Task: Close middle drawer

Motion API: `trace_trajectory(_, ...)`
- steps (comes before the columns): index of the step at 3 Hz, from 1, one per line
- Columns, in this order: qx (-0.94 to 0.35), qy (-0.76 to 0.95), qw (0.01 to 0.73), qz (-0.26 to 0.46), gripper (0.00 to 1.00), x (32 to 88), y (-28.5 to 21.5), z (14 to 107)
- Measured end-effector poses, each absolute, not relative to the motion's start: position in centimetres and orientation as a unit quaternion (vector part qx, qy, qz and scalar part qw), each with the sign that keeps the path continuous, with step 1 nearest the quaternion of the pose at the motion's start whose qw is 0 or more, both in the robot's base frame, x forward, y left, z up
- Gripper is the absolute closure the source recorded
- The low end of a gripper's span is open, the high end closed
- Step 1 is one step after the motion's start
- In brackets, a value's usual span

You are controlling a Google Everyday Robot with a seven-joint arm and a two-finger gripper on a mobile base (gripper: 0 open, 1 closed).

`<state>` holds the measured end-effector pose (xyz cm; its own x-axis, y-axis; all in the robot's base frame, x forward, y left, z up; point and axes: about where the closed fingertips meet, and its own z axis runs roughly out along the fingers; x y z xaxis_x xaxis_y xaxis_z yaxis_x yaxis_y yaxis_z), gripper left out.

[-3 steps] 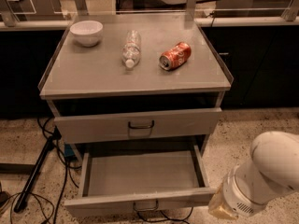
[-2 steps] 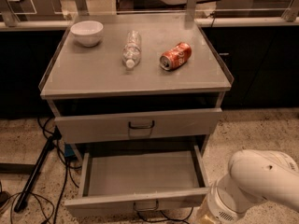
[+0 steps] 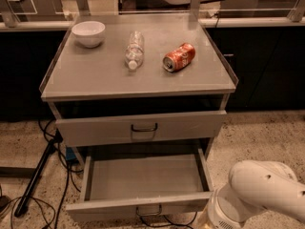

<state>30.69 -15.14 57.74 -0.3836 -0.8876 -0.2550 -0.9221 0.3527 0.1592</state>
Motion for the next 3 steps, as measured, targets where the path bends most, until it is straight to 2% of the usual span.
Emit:
trace_trajectory(2, -0.530, 0.829, 0.095, 0.153, 1.00, 34.2, -11.4, 51.5)
trace_trajectory(3, -0.530, 0.829, 0.095, 0.153, 1.00, 34.2, -11.4, 51.5)
